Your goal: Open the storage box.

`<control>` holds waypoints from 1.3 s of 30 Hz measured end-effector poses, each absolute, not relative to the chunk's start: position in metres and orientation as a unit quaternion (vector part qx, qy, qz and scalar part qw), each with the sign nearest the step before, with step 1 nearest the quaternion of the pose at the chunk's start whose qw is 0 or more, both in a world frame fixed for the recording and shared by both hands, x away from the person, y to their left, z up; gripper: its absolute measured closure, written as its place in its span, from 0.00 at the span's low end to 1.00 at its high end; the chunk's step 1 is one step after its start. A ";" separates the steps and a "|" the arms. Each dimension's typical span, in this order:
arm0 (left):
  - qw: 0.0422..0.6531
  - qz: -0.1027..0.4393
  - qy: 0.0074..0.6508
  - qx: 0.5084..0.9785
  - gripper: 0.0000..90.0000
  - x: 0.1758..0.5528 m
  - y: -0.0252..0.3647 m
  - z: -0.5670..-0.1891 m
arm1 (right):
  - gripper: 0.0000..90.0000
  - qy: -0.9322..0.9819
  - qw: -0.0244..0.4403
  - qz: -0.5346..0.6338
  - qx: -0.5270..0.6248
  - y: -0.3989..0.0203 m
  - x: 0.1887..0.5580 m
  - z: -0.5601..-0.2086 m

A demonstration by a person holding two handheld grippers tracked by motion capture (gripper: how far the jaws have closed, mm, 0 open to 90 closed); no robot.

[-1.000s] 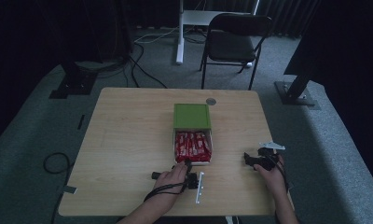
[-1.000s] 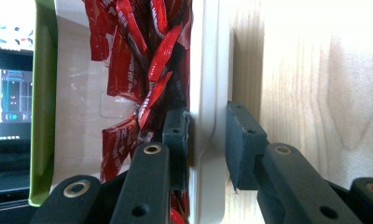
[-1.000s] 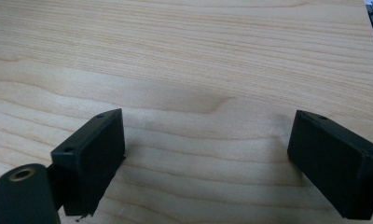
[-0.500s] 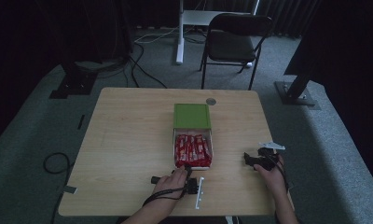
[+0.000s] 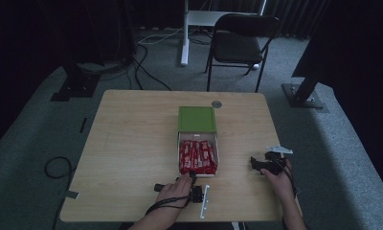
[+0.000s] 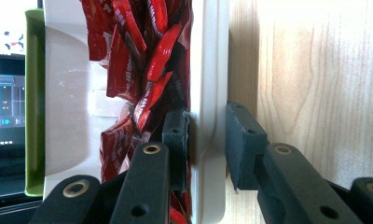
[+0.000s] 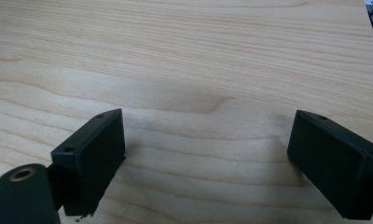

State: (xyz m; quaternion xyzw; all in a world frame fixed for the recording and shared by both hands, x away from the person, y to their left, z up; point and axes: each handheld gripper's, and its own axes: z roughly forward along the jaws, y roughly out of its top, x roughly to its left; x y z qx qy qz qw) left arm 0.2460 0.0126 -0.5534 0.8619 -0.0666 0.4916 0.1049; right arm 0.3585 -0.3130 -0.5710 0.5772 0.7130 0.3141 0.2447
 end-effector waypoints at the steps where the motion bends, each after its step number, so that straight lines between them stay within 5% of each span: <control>1: 0.106 0.491 -0.066 0.862 0.80 0.246 0.013 -0.553 | 0.12 0.713 0.245 0.314 0.577 -0.313 0.359 -0.571; 23: 0.158 0.439 -0.062 0.882 0.72 0.232 0.022 -0.533 | 0.12 0.713 0.245 0.314 0.577 -0.313 0.359 -0.571; 39: 0.278 0.347 0.044 0.895 0.74 0.240 0.068 -0.514 | 0.12 0.713 0.245 0.314 0.577 -0.313 0.359 -0.571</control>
